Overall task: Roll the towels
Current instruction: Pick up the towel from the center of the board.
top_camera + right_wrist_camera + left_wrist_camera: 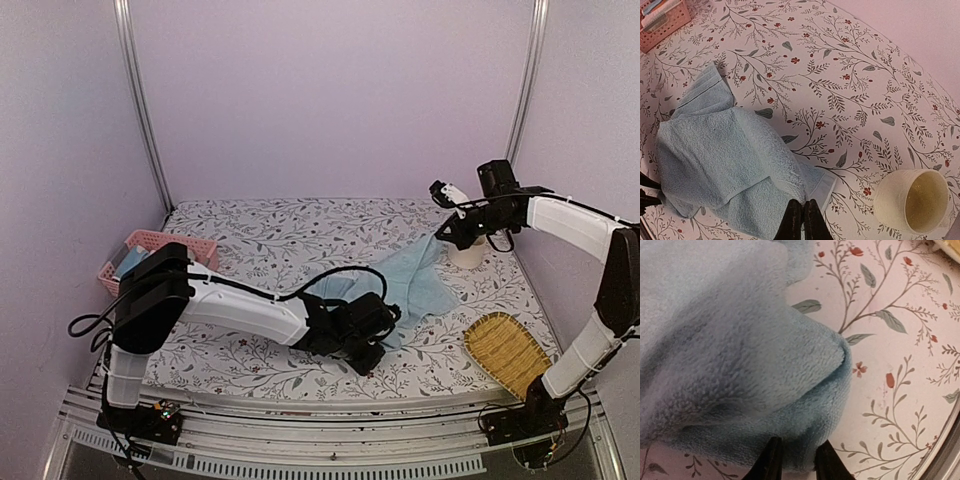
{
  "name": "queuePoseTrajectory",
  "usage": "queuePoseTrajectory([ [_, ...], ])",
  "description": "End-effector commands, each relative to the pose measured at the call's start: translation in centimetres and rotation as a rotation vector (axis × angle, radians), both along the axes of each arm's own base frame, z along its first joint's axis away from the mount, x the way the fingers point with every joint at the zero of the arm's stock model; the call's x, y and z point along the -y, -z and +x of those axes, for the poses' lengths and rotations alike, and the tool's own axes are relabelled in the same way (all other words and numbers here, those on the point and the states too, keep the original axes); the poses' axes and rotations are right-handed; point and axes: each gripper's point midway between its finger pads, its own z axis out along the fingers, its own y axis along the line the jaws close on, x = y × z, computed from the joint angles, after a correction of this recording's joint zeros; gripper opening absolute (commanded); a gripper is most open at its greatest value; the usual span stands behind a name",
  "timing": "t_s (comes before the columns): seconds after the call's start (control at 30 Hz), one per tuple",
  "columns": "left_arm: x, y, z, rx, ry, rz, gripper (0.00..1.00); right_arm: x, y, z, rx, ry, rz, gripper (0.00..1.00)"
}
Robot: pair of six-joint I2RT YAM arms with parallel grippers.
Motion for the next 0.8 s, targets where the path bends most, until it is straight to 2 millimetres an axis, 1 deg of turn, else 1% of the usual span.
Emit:
queuePoseTrajectory([
  [0.0,-2.9,-0.9,2.9,0.135,-0.164,0.065,0.19,0.6,-1.9,0.2,0.078,0.045,0.062,0.02],
  [0.07,-4.0,-3.0,4.1,0.184,-0.199,0.044,0.03,1.0,-2.4,0.4,0.105,0.068,0.065,0.02],
  [0.1,-4.8,-4.0,4.6,0.207,-0.211,0.040,0.00,1.2,-2.8,0.6,0.125,0.077,0.055,0.02],
  [0.13,-5.6,-5.0,5.4,0.231,-0.225,0.035,0.00,1.4,-3.1,0.9,0.139,0.083,0.046,0.02],
  [0.17,-6.4,-7.1,6.2,0.263,-0.242,0.013,0.00,1.6,-2.9,1.1,0.139,0.088,0.034,0.02],
  [0.23,-8.6,-10.1,7.9,0.315,-0.282,0.012,0.00,1.6,-5.0,2.2,0.172,0.099,0.044,0.02],
  [0.27,-9.8,-11.6,8.7,0.339,-0.301,0.015,0.00,1.5,-6.1,2.5,0.173,0.095,0.069,0.02],
  [0.3,-11.0,-13.1,9.5,0.365,-0.320,0.018,0.00,1.3,-7.6,2.7,0.180,0.085,0.100,0.02],
  [0.4,-14.7,-19.4,11.5,0.461,-0.385,0.009,0.00,0.9,-12.6,3.2,0.226,0.065,0.156,0.02],
  [0.47,-16.3,-23.6,11.8,0.540,-0.392,-0.016,0.00,0.7,-15.6,3.1,0.268,0.053,0.174,0.02],
  [0.5,-17.1,-25.5,11.7,0.587,-0.386,-0.026,0.00,0.6,-16.7,2.7,0.284,0.044,0.180,0.02],
  [0.53,-17.7,-26.8,11.6,0.626,-0.385,-0.033,0.00,0.5,-17.9,2.2,0.307,0.030,0.189,0.02],
  [0.57,-18.5,-28.0,11.4,0.655,-0.390,-0.047,0.00,0.5,-18.6,1.4,0.324,0.014,0.194,0.02],
  [0.6,-19.0,-28.8,11.1,0.669,-0.393,-0.062,0.00,0.3,-18.8,0.5,0.328,-0.012,0.202,0.02],
  [0.63,-19.5,-29.2,10.7,0.670,-0.391,-0.076,0.00,-0.1,-18.6,-0.7,0.316,-0.049,0.214,0.02],
  [0.67,-19.6,-29.2,9.9,0.660,-0.374,-0.094,0.00,-0.5,-17.7,-2.1,0.295,-0.096,0.218,0.02],
  [0.7,-19.4,-29.3,8.9,0.644,-0.340,-0.124,0.00,-0.9,-17.0,-3.6,0.272,-0.141,0.234,0.02],
  [0.77,-18.4,-28.2,5.9,0.603,-0.218,-0.177,0.00,-1.5,-16.1,-7.3,0.243,-0.236,0.274,0.02],
])
